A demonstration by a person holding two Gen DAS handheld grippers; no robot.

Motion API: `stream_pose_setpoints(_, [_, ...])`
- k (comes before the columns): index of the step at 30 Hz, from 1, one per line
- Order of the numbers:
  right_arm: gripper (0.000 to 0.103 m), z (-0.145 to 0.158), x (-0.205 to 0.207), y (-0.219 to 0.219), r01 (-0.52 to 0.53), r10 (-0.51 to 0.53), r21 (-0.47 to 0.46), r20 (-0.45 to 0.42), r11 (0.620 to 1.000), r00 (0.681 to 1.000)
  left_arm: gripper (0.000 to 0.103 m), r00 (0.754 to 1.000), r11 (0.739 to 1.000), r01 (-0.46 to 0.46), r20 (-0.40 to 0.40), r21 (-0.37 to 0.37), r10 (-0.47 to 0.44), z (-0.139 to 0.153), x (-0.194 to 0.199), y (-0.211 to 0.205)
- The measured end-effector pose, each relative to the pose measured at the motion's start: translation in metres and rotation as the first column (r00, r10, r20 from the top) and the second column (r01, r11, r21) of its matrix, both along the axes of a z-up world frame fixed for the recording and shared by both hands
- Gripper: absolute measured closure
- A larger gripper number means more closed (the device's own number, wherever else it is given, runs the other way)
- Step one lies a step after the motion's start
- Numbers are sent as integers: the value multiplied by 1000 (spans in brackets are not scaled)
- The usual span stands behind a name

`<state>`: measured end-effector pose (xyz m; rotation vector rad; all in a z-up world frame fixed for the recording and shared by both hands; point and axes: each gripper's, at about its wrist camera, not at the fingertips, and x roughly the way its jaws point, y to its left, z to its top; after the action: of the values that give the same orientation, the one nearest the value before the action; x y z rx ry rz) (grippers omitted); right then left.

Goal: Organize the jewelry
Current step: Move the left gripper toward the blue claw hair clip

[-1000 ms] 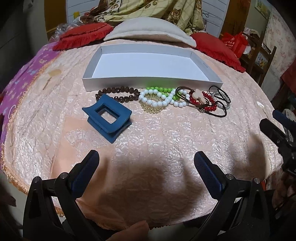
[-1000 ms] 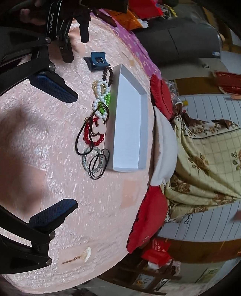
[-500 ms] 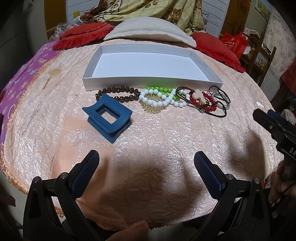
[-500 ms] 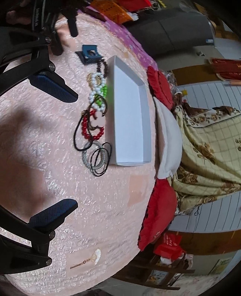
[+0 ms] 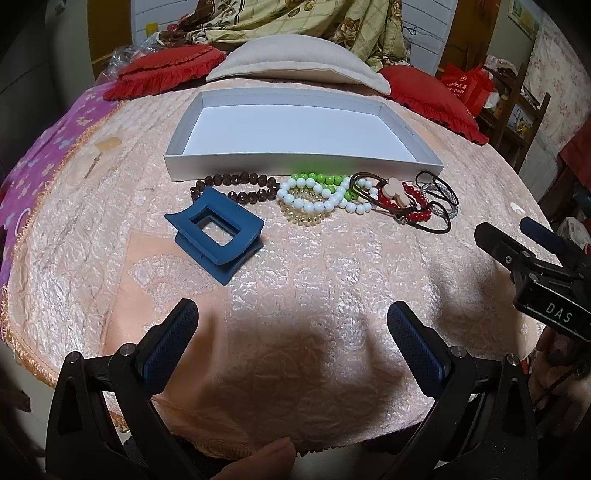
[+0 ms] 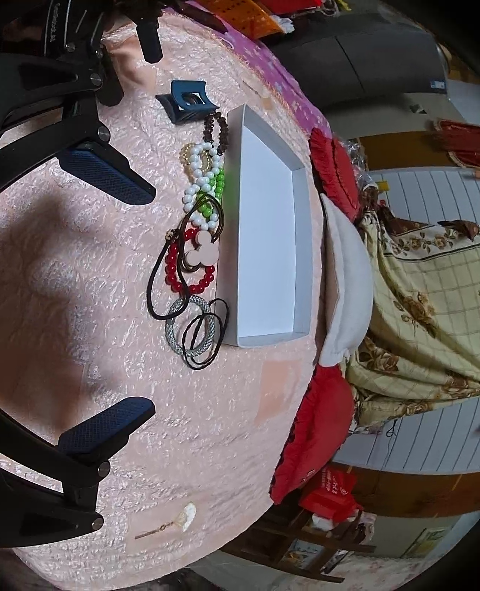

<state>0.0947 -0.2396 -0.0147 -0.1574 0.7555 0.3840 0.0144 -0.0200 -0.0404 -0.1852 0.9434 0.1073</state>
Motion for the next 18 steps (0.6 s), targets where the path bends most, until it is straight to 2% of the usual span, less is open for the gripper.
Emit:
stream_pose_setpoints(8, [0, -3, 4, -7, 26, -26, 15, -22, 1000, 999, 1, 1000, 1000, -4, 16, -2, 4, 4, -2, 2])
stream_pose_setpoints(18, [0, -5, 7, -10, 40, -39, 26, -34, 999, 999, 1, 999, 995, -10, 50, -99, 15, 13, -9, 22])
